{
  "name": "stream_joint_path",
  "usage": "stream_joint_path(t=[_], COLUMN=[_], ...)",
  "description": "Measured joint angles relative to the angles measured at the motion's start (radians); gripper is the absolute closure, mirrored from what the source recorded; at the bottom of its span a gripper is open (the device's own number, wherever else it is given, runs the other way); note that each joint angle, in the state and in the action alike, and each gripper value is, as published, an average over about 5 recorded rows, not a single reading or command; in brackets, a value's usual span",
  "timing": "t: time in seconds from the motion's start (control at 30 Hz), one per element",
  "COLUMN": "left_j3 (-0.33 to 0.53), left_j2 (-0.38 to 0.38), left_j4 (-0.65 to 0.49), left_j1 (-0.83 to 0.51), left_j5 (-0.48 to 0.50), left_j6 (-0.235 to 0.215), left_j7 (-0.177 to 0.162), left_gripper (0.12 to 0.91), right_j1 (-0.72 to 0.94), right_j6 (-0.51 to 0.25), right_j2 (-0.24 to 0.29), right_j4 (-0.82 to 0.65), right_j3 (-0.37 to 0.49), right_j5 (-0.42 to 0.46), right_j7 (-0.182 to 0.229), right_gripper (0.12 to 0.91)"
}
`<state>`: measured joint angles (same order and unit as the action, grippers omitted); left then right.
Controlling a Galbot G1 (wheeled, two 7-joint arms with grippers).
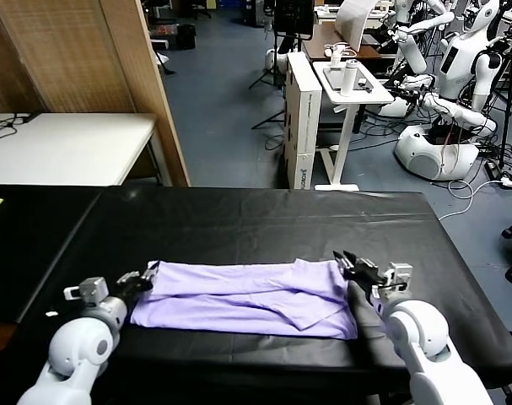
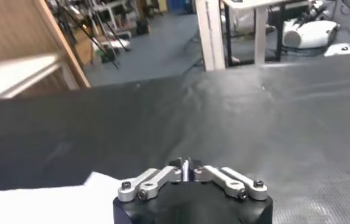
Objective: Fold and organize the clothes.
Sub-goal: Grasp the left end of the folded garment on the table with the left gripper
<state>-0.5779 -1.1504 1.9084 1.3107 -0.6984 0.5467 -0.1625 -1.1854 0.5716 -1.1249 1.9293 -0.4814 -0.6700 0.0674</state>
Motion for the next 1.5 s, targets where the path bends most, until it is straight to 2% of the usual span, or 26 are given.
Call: stream_joint_path(t=[0.3, 0.5, 0.63, 0.8, 0.87, 0.97, 1.07, 1.23, 1.37, 1.5], left_j3=[-0.012, -0.041, -0.07, -0.132, -0.159, -0.193, -0.207, -0.143, -0.151, -0.172], left_j2=[0.03, 0.076, 0.111, 0.174, 0.199, 0.229, 0.251, 0.159, 0.157, 0.172], left_j4=[-0.003, -0.003, 0.01, 0.022, 0.016, 0.002, -0.01, -0.001, 0.016, 0.037], left_j1=[-0.017, 0.001, 0.022, 0.058, 0.068, 0.079, 0.087, 0.105, 0.107, 0.119], left_j5=[-0.005, -0.029, -0.13, -0.319, -0.387, -0.461, -0.494, -0.435, -0.377, -0.244], left_j6=[0.01, 0.024, 0.059, 0.158, 0.184, 0.19, 0.19, 0.192, 0.192, 0.191], left_j7=[0.02, 0.058, 0.061, 0.086, 0.103, 0.122, 0.139, 0.185, 0.173, 0.185], left_gripper=[0.123, 0.123, 0.123, 0.123, 0.123, 0.123, 0.123, 0.145, 0.194, 0.289], right_j1=[-0.064, -0.123, -0.16, -0.189, -0.197, -0.21, -0.212, -0.204, -0.199, -0.195], right_j6=[-0.001, 0.004, 0.006, 0.008, 0.01, 0.014, 0.015, 0.015, 0.015, 0.016], right_j2=[0.081, 0.133, 0.146, 0.147, 0.141, 0.124, 0.117, 0.114, 0.112, 0.112], right_j4=[0.097, 0.158, 0.188, 0.213, 0.222, 0.235, 0.239, 0.239, 0.239, 0.238], right_j3=[-0.049, -0.095, -0.126, -0.145, -0.148, -0.152, -0.152, -0.145, -0.14, -0.14], right_j5=[-0.057, -0.111, -0.126, -0.128, -0.125, -0.118, -0.114, -0.111, -0.109, -0.11], right_j7=[0.011, 0.014, 0.013, 0.013, 0.015, 0.018, 0.019, 0.022, 0.023, 0.026], right_gripper=[0.118, 0.118, 0.118, 0.118, 0.118, 0.118, 0.118, 0.118, 0.118, 0.118])
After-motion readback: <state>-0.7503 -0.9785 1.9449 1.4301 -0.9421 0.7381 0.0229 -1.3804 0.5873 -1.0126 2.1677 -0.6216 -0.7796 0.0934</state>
